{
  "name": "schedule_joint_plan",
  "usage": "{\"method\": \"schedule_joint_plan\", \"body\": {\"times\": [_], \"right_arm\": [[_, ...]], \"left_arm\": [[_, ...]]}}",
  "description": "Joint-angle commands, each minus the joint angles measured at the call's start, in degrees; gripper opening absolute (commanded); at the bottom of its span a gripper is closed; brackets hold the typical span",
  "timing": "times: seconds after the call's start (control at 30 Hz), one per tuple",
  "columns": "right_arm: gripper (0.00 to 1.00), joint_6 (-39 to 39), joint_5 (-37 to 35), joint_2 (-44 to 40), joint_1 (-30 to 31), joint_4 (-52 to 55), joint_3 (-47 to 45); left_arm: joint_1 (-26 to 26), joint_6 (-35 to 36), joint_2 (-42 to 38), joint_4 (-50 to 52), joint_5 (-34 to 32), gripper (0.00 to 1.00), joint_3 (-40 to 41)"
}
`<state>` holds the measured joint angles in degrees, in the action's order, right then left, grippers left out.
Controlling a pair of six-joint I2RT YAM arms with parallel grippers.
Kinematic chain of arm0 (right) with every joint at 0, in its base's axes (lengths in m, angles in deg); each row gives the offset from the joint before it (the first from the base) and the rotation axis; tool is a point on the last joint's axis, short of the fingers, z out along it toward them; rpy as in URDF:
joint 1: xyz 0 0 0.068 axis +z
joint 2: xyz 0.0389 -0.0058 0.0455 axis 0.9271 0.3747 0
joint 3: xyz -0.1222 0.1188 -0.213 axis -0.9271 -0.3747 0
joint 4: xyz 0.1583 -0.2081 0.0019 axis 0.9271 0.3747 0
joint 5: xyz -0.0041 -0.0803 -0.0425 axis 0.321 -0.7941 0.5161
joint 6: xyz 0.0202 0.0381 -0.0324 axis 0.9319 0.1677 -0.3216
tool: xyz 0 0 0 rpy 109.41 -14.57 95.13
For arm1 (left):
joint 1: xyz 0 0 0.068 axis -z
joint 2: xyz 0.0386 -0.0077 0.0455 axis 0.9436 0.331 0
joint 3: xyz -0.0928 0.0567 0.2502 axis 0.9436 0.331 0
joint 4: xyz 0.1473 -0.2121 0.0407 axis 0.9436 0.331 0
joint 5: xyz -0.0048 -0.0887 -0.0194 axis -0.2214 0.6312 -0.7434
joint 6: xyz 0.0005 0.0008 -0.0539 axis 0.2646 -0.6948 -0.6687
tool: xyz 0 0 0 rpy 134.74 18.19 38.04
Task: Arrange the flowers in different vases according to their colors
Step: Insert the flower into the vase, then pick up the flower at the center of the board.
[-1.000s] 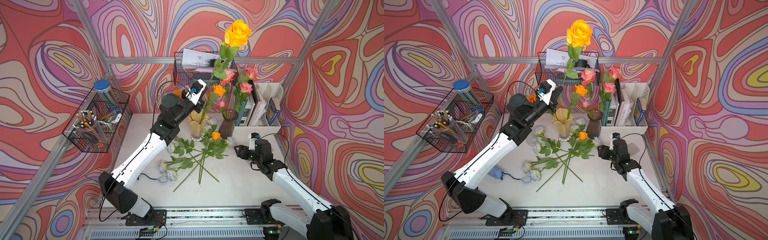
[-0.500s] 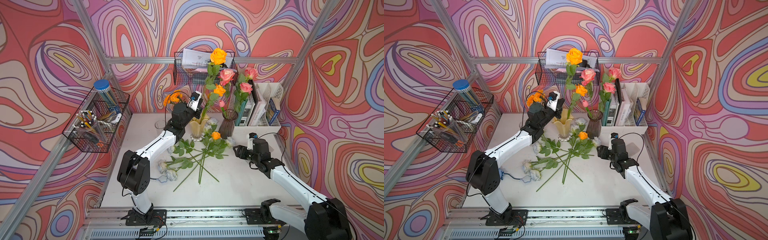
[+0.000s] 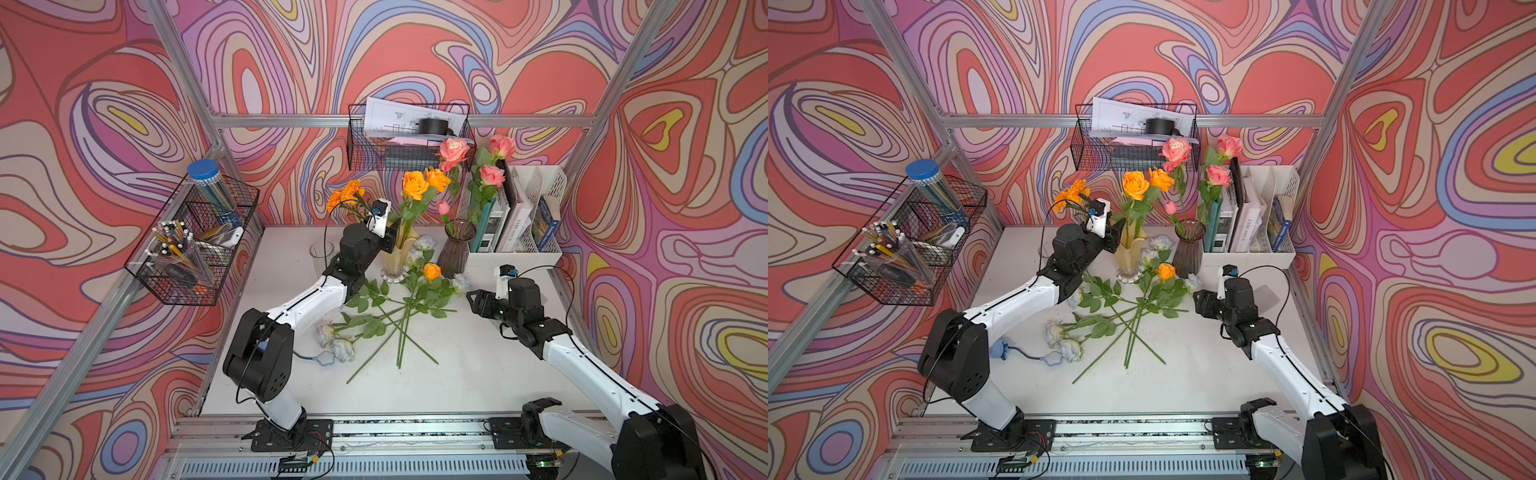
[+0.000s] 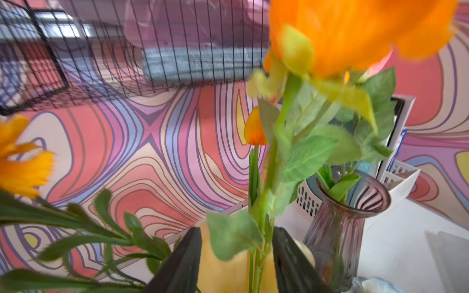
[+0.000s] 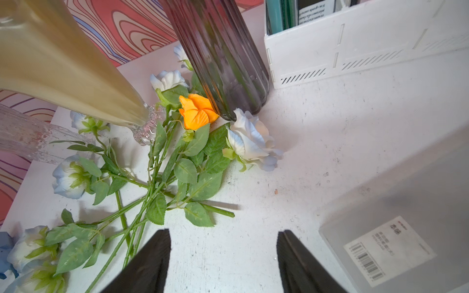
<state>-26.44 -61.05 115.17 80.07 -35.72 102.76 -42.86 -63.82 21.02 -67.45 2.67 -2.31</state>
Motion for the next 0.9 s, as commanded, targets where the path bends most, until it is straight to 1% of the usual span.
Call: {"method": "schedule_joint_plan", "body": {"times": [0.0,0.13,0.23,0.3,0.37,0.43,0.5,0.6,0.73,0.87], "right_arm": [[0.68,0.3,0.2,-1.5,-0.3,-0.2,-0.9],[0.68,0.9,0.3,-1.0,-0.3,-1.0,-1.7],[0.69,1.5,0.2,1.4,-0.4,-1.1,-1.1],[0.68,2.0,0.4,4.2,-0.6,-1.3,-0.5],[0.68,2.6,1.2,6.9,-0.7,-1.8,0.0],[0.67,3.1,2.4,8.4,-0.9,-2.6,0.1],[0.67,3.2,3.1,8.7,-0.9,-3.2,-0.3],[0.67,3.1,2.9,8.4,-1.0,-3.5,-1.0],[0.67,2.8,3.5,8.3,-1.0,-3.5,-1.4],[0.67,2.4,3.2,7.5,-1.1,-3.3,-1.8]], "left_arm": [[1.4,-3.0,-8.6,8.1,-2.3,0.55,2.3],[6.0,-5.8,-14.3,20.6,-2.3,0.55,8.1],[8.7,-8.5,-14.3,29.2,2.1,0.54,11.1],[10.9,-7.4,-12.2,33.5,5.5,0.53,11.8],[12.5,-5.8,-8.9,38.1,7.4,0.52,11.1],[13.0,-5.8,-6.0,43.5,7.1,0.49,8.8],[13.6,-4.5,-4.3,45.5,8.2,0.49,8.4],[14.7,-2.4,0.0,50.0,6.1,0.48,6.5],[14.9,-2.2,7.5,53.8,4.2,0.4,2.6],[14.9,-2.0,10.7,54.8,2.6,0.38,1.5]]}}
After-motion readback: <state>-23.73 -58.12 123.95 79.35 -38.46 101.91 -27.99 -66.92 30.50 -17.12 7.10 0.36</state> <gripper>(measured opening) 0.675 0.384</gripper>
